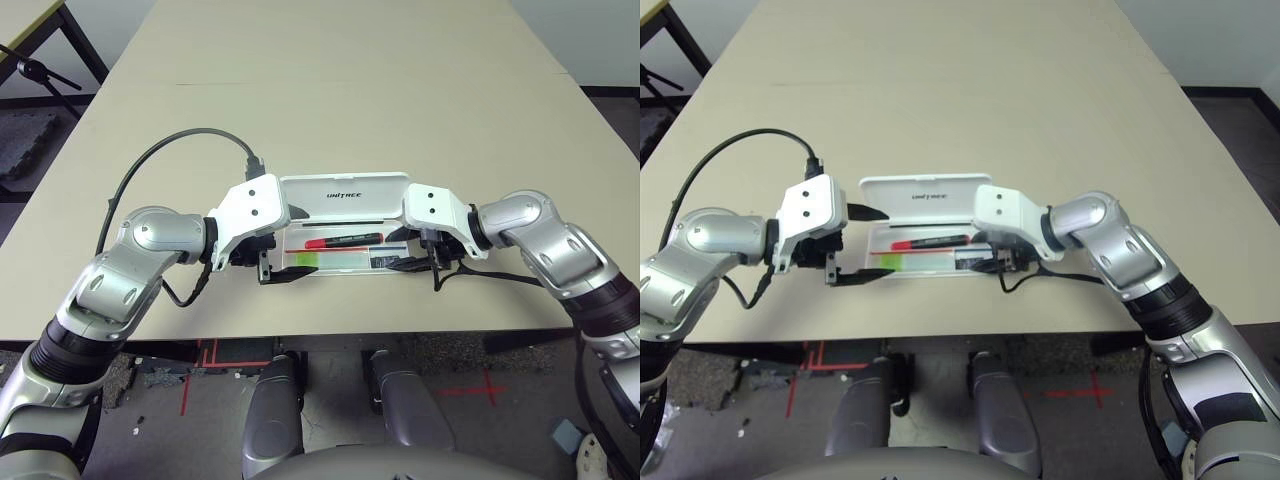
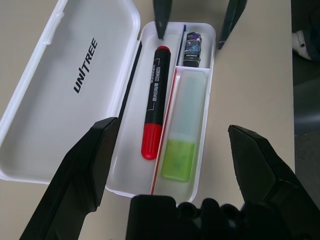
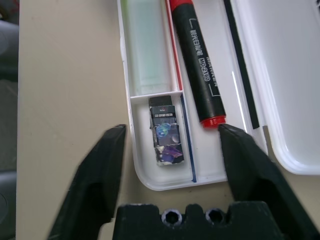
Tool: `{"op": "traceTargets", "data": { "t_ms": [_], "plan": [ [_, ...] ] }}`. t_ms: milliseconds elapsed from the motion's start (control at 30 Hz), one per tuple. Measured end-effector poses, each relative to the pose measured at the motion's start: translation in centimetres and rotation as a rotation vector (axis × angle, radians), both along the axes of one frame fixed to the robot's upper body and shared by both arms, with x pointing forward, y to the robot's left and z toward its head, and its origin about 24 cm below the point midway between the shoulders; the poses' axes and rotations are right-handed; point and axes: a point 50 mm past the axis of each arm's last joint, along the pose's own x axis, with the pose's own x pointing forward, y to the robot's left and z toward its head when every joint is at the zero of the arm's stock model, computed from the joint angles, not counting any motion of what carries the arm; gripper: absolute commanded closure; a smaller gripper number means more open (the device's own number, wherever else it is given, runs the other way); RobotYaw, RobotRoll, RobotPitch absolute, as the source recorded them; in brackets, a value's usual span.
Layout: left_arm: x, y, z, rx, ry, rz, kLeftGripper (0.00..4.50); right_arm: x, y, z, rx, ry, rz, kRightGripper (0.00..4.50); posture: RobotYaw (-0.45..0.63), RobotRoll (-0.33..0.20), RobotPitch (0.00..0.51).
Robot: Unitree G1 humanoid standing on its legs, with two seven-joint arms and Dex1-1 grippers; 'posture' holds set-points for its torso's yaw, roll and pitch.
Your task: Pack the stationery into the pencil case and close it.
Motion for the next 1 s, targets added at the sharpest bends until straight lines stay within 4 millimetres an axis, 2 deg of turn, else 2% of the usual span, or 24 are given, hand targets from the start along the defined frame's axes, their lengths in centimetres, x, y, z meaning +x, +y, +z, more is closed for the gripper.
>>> {"op": "traceTargets", "data": {
  "t_ms": [100,267,500,600,667,933,1000],
  "plan": [
    [0.1,0.4,-0.3,0.009,0.007,0.016,0.00,0.0,-1.3,1.1,0.029,0.039,-0.030,0.05,0.00,0.000,0.189],
    [0.0,1.4,-0.6,0.035,0.006,0.063,0.00,-0.9,-5.1,3.6,0.059,0.092,-0.136,0.05,0.00,0.000,0.192],
    [0.1,2.5,-0.9,0.039,0.007,0.106,0.00,-2.9,-8.8,4.1,0.148,0.172,-0.229,0.05,-0.02,0.000,0.197],
    [0.3,2.8,-0.9,0.038,0.006,0.119,0.63,-3.6,-10.2,3.5,0.155,0.211,-0.273,0.00,-0.03,0.000,0.197],
    [0.3,3.0,-0.9,0.054,0.006,0.128,1.38,-3.7,-10.5,3.1,0.164,0.226,-0.290,0.00,-0.03,0.000,0.196],
    [1.8,6.8,-1.9,0.182,-0.018,0.311,4.48,-3.6,-10.1,2.9,0.211,0.218,-0.297,0.00,-0.02,0.000,0.181],
    [2.1,7.4,-2.2,0.199,-0.028,0.340,4.48,-3.5,-10.1,2.8,0.215,0.217,-0.297,0.00,-0.02,0.000,0.179]
  ]
}}
